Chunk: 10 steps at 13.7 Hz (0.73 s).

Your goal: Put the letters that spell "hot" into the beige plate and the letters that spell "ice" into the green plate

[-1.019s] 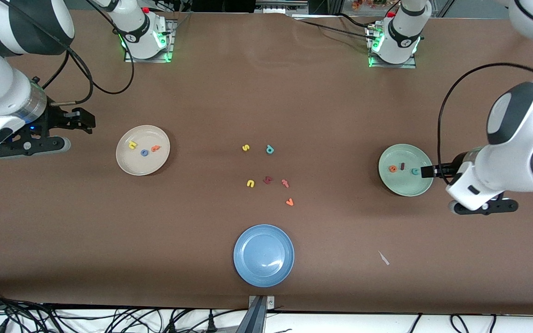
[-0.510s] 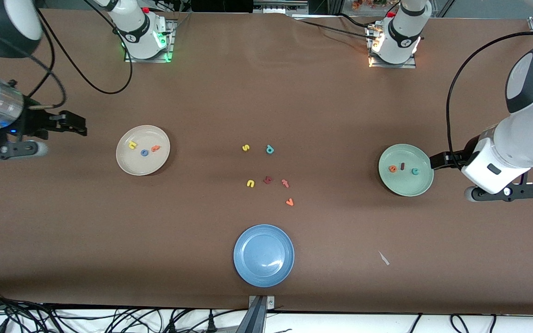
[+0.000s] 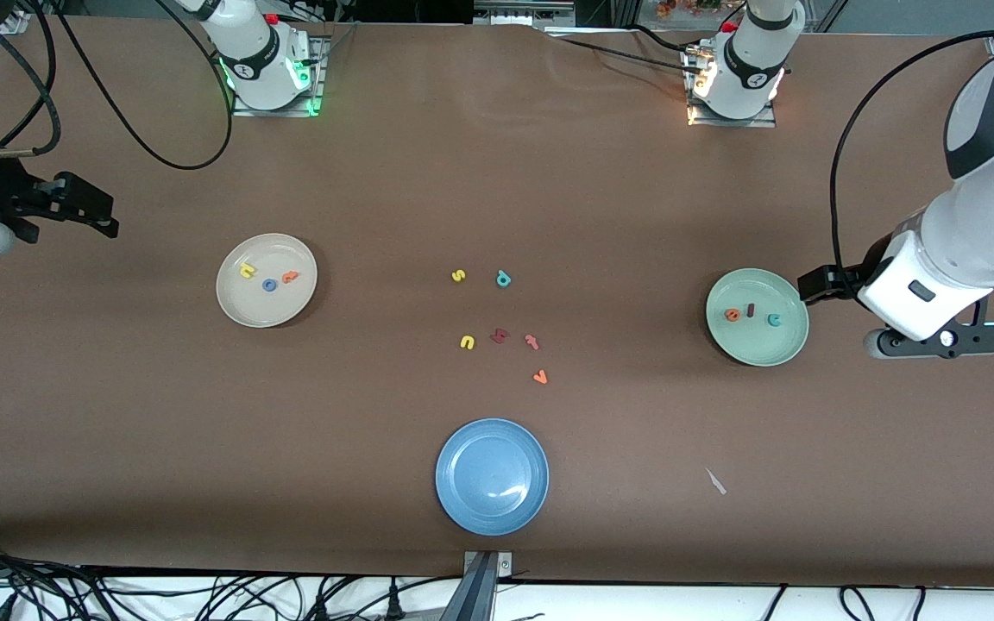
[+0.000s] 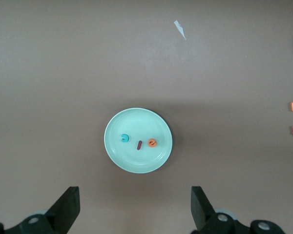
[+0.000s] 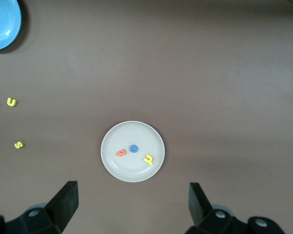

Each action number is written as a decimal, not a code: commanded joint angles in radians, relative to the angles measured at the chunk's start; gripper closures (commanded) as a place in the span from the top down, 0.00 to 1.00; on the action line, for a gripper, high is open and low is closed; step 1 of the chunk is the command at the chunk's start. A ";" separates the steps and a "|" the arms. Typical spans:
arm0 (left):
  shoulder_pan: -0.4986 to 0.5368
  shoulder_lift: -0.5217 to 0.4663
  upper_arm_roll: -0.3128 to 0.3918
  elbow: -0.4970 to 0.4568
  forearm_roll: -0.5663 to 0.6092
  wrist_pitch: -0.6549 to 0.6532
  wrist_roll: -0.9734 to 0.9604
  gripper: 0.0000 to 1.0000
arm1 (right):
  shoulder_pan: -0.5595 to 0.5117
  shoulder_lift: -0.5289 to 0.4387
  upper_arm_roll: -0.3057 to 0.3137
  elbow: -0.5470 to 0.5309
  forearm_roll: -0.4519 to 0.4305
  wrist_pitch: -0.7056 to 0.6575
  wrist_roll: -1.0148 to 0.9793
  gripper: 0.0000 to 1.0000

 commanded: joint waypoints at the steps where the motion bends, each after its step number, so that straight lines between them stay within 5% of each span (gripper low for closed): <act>1: 0.004 -0.025 0.016 -0.005 -0.090 -0.019 0.003 1.00 | -0.003 0.003 0.009 -0.002 -0.044 -0.006 0.002 1.00; 3: -0.019 -0.048 0.123 -0.013 -0.176 -0.017 0.012 1.00 | 0.001 0.003 0.012 0.000 -0.052 -0.004 0.005 1.00; 7: -0.255 -0.136 0.486 -0.080 -0.361 -0.008 -0.011 1.00 | 0.000 0.015 0.011 0.001 -0.046 -0.003 0.002 1.00; 10: -0.248 -0.212 0.504 -0.209 -0.400 0.059 -0.012 1.00 | -0.002 0.016 0.011 0.001 -0.046 0.007 0.007 1.00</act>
